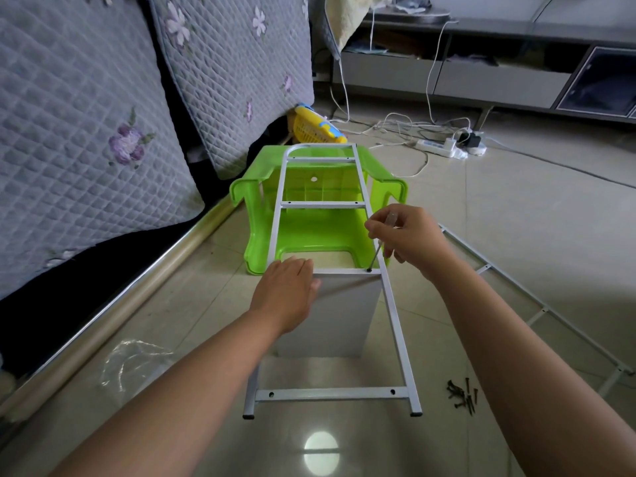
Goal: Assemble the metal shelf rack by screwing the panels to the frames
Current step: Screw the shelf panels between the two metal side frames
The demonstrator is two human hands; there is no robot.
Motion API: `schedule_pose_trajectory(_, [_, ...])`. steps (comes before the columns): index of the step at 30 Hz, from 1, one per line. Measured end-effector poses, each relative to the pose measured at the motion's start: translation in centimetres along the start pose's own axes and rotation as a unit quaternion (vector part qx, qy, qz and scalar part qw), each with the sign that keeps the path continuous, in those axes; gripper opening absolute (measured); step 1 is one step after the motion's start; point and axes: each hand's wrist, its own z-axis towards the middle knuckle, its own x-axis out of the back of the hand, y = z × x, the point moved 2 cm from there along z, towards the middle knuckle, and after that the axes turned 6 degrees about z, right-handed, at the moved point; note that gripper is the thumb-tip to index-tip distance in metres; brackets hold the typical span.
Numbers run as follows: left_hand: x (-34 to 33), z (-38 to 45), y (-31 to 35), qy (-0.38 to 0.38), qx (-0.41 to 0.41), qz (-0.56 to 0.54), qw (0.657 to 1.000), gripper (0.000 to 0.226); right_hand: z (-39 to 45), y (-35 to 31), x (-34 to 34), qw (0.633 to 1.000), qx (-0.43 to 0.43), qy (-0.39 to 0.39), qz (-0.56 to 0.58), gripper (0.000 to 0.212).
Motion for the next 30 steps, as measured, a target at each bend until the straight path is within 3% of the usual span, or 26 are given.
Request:
schedule_pose_trajectory(5, [-0.2, 0.1, -0.3, -0.031, -0.007, -0.027, 0.999, 0.051, -1.2, 0.5, -0.2, 0.999, 0.045, -0.029, 0.005, 0.013])
schedule_pose_trajectory(8, [-0.3, 0.2, -0.6, -0.042, -0.022, -0.035, 0.998, 0.051, -1.5, 1.2, 0.4, 0.998, 0.021, -0.013, 0.054, 0.013])
schedule_pose_trajectory(12, [-0.2, -0.1, -0.7, -0.037, -0.030, -0.028, 0.998, 0.049, -1.5, 1.1, 0.7, 0.999, 0.026, -0.020, 0.009, 0.005])
schedule_pose_trajectory(17, [-0.1, -0.6, -0.4, -0.025, -0.021, -0.017, 0.999, 0.047, -1.3, -0.1, 0.2, 0.990, 0.060, -0.012, -0.124, 0.019])
schedule_pose_trajectory(24, [-0.7, -1.0, -0.1, -0.014, -0.015, 0.001, 1.000, 0.045, -1.4, -0.1, -0.8, 0.984, 0.063, 0.029, -0.167, 0.039])
schedule_pose_trajectory(26, [-0.7, -1.1, -0.1, -0.013, -0.016, 0.004, 1.000, 0.055, -1.6, -0.2, -0.5, 0.984, 0.053, 0.032, -0.168, 0.037])
schedule_pose_trajectory(28, [-0.5, -1.2, 0.0, -0.006, -0.021, -0.005, 1.000, 0.082, -1.5, -0.4, -0.1, 0.989, 0.038, 0.019, -0.141, 0.034])
schedule_pose_trajectory(30, [-0.4, -1.2, 0.0, -0.009, -0.020, -0.006, 1.000, 0.084, -1.3, -0.5, 0.1, 0.994, 0.024, 0.013, -0.104, 0.025])
